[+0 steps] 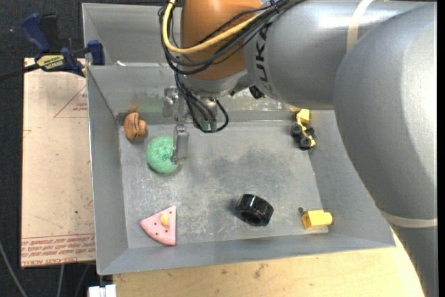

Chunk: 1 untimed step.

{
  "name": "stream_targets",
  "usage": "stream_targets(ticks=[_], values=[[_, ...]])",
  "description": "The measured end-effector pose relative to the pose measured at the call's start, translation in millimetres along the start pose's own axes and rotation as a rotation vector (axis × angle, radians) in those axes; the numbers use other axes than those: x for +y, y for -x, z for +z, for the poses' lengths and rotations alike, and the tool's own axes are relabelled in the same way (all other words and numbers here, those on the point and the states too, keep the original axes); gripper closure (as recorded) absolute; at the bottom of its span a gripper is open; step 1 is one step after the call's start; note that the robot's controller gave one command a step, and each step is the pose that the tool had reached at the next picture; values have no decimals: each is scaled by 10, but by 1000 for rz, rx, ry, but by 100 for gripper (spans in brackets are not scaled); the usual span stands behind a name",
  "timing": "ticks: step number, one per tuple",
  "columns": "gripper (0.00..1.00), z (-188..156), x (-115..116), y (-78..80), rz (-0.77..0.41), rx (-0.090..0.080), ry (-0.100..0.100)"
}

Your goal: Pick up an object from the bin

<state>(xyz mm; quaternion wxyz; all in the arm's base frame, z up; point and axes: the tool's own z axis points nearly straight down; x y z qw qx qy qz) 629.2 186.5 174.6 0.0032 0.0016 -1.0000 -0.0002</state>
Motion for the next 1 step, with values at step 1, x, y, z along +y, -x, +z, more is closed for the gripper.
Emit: stream_targets(ticks=[1], values=[[0,-55,-8,19,3,-8,1]])
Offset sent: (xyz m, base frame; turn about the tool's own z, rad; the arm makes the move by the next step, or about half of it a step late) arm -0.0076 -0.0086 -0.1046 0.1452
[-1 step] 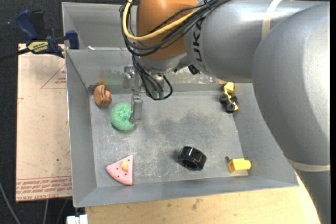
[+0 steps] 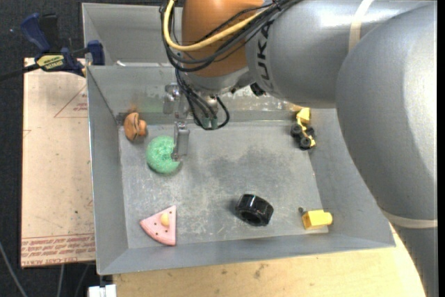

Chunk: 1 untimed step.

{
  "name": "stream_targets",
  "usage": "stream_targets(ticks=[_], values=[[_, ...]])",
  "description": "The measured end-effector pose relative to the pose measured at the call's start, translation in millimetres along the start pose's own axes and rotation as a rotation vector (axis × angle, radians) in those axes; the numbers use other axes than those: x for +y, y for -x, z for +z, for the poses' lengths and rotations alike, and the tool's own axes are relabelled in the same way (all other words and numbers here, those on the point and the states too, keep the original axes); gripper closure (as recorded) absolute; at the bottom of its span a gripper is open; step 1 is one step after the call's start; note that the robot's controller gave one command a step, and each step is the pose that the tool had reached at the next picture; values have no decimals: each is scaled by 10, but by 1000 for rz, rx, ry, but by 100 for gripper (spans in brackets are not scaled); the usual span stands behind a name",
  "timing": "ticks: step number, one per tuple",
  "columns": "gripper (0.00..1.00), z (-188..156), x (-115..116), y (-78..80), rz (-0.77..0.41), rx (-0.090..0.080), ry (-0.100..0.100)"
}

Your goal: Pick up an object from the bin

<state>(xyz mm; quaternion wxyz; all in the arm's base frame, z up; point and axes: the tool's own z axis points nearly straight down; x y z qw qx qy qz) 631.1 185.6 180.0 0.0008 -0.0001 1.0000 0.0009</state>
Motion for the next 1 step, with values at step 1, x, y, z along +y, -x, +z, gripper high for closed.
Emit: stream_targets(ticks=[1], values=[[0,585,-41,-41,77,-4,1]])
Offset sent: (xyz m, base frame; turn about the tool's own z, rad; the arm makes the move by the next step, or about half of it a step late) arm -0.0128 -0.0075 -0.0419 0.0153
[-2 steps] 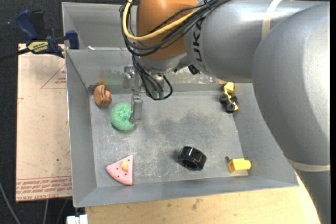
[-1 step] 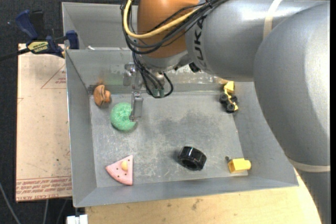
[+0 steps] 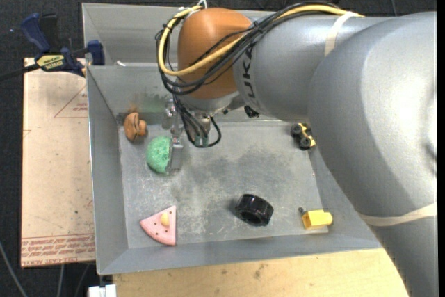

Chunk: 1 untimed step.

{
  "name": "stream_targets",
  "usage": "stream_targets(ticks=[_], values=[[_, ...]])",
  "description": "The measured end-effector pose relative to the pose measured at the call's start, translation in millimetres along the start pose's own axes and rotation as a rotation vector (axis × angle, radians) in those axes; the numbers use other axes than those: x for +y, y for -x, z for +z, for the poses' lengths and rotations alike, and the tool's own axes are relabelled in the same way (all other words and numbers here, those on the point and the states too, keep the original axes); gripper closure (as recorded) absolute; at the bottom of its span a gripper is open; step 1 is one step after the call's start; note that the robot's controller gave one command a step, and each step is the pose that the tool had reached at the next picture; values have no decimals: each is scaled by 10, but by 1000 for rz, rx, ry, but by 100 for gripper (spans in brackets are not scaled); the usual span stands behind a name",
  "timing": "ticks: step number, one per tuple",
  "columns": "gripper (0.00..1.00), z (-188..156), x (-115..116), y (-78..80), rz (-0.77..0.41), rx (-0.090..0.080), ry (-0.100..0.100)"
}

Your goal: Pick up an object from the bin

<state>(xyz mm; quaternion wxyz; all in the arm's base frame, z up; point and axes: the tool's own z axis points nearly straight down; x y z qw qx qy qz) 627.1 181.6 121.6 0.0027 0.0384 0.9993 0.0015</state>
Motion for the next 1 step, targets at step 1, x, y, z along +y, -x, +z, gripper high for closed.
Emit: stream_targets(ticks=[1], values=[[0,354,-14,-37,3,6,-3]])
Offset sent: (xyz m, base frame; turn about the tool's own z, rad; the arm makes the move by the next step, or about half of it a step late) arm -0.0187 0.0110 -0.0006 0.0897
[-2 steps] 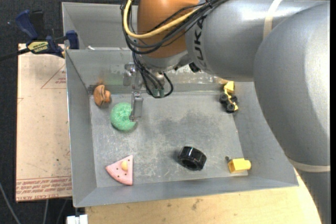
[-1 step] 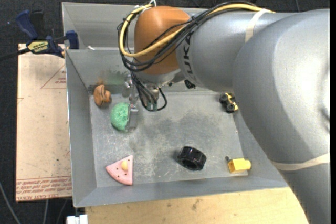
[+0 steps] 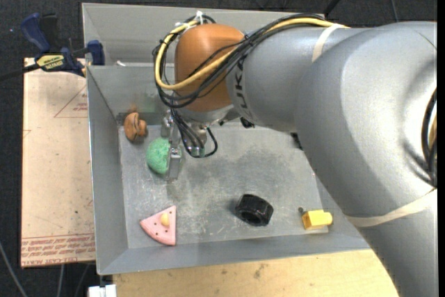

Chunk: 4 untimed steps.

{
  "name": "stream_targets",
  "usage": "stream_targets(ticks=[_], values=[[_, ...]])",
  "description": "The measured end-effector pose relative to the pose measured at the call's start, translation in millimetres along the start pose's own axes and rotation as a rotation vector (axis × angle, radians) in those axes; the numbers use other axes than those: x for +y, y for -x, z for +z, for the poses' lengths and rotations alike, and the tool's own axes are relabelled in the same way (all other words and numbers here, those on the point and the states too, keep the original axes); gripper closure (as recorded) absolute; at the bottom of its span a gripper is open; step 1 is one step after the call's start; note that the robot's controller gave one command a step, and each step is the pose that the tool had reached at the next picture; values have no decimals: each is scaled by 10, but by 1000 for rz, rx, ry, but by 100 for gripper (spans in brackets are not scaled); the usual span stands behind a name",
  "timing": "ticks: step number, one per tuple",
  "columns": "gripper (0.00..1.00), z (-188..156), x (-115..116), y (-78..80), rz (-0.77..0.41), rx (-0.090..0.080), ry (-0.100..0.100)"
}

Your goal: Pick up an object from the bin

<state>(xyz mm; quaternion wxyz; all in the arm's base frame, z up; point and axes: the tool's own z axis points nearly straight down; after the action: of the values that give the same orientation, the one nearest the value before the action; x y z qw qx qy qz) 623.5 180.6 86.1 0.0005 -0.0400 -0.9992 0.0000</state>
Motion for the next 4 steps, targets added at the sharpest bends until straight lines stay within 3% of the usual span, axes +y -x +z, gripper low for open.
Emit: stream_targets(ticks=[1,2,3,4], values=[[0,-353,111,-157,85,-2,2],[0,118,66,-150,161,-7,4],[100,123,29,-246,126,-12,6],[100,123,28,-246,127,-12,6]])
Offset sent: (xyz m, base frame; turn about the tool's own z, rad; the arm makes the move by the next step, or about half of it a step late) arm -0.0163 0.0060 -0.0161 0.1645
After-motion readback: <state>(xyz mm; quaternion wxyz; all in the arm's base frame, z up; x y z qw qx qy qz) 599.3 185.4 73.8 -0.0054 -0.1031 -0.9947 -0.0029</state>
